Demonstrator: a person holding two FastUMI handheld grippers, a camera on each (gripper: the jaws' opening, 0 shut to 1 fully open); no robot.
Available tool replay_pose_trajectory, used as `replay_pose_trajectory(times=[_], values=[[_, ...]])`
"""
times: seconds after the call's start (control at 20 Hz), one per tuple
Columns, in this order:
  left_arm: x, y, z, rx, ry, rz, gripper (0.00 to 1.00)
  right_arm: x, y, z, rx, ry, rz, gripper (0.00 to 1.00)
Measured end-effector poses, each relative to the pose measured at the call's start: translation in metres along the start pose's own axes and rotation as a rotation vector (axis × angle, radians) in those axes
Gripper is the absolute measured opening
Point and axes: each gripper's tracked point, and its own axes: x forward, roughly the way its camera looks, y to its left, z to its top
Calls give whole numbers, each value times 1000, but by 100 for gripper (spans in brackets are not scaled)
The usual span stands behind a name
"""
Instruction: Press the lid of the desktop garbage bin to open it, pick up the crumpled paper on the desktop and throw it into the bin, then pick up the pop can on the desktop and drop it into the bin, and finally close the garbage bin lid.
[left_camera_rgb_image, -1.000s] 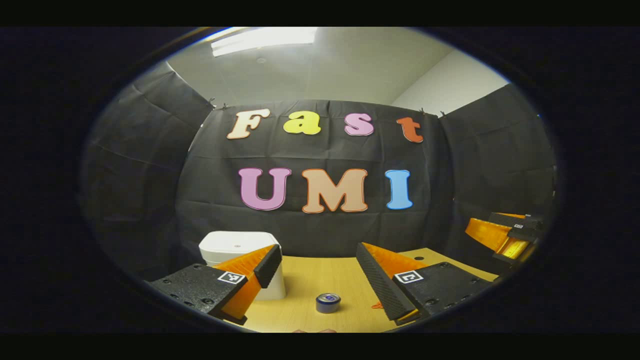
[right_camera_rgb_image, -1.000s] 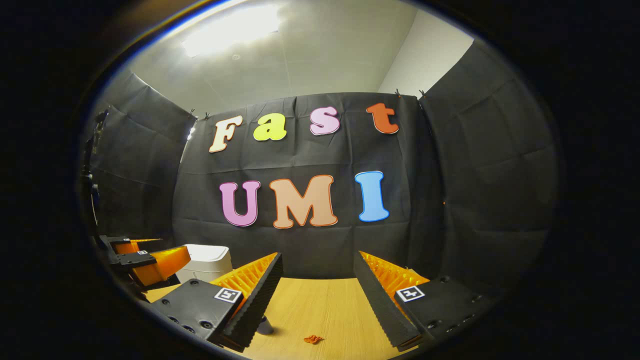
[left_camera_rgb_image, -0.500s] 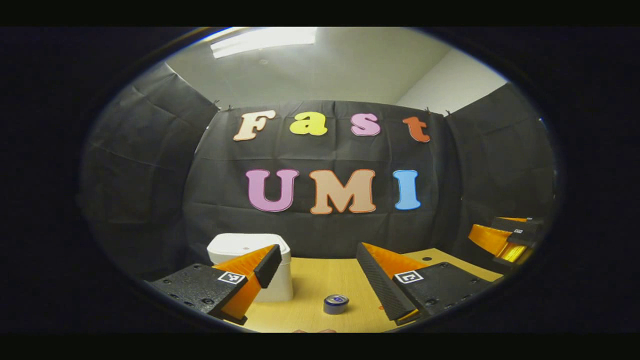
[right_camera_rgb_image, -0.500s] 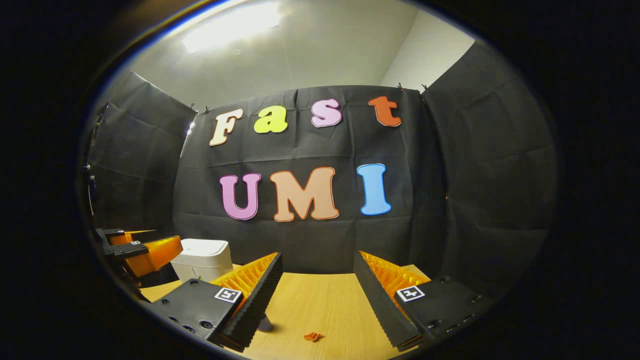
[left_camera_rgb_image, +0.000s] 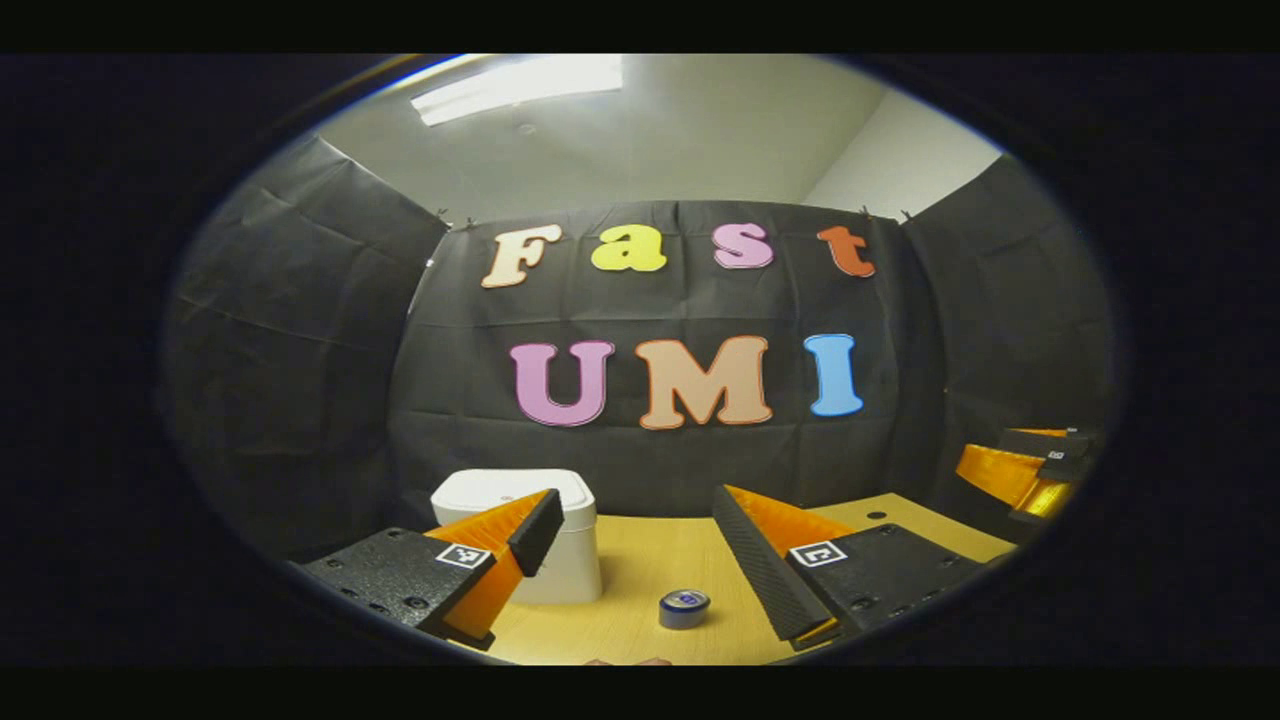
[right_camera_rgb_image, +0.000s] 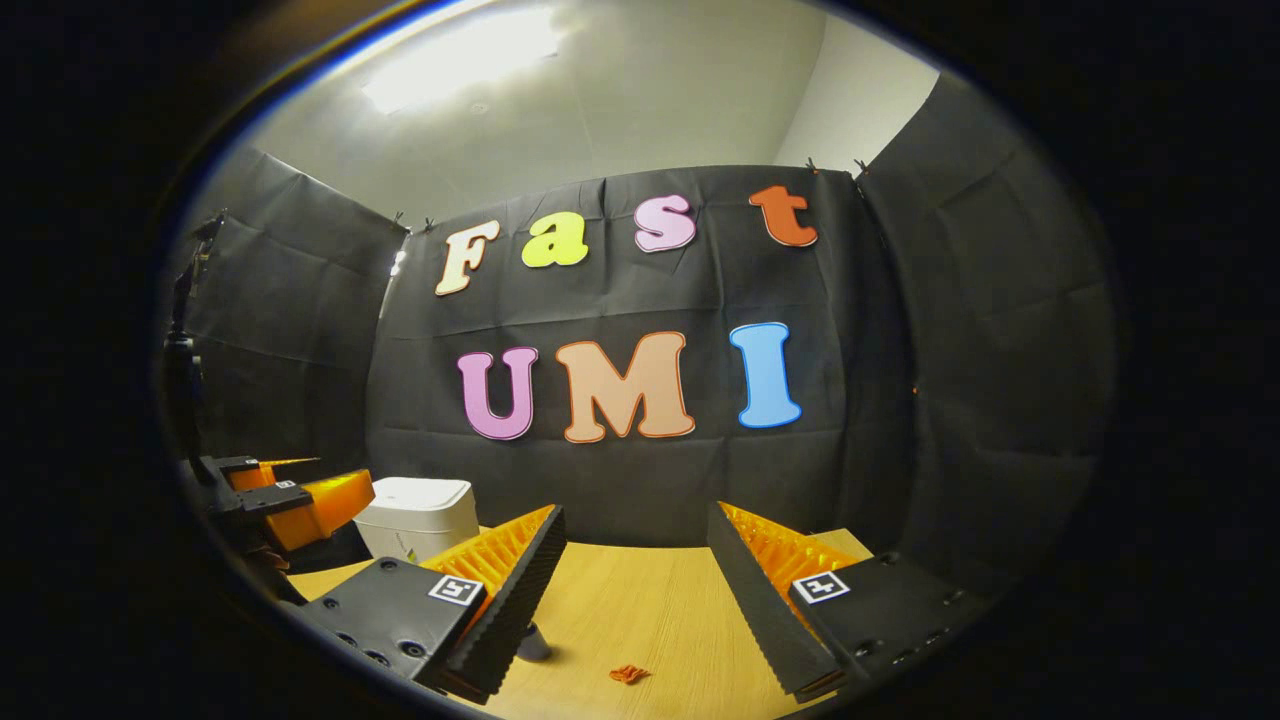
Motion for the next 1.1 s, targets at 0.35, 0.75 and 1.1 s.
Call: replay_pose_trajectory(times=[0.35, 0.75, 1.1], values=[[45, 47, 21, 50, -45, 56, 76, 18, -10, -13, -3, 29, -31, 96], [148, 106, -33, -21, 123, -8, 0, 38, 13, -26, -9, 45, -140, 95], [185, 161, -121, -51, 298, 88, 0, 46, 27, -42, -63, 105, -184, 95]])
